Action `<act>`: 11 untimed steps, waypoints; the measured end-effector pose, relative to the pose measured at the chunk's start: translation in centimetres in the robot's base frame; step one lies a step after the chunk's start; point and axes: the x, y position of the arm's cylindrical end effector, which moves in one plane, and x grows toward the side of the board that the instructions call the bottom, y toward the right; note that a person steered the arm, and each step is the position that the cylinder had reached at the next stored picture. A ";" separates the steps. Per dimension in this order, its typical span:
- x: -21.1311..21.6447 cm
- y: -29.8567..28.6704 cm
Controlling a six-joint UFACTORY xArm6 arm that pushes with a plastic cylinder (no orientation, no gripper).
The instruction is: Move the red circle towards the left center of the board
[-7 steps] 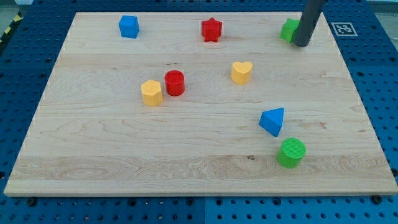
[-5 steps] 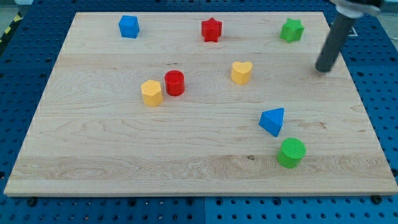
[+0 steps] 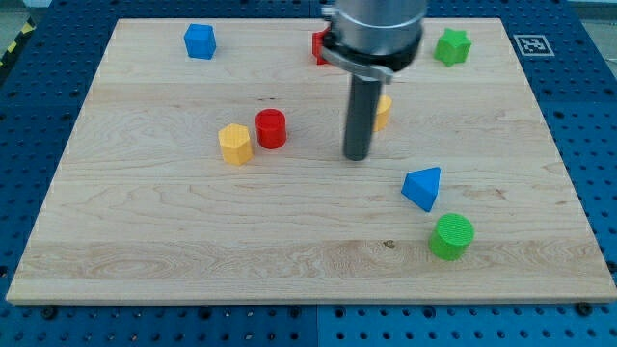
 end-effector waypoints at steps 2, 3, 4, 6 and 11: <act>-3.5 -10.2; -4.6 -12.6; -3.8 -9.8; -5.0 -9.3; -11.0 -18.9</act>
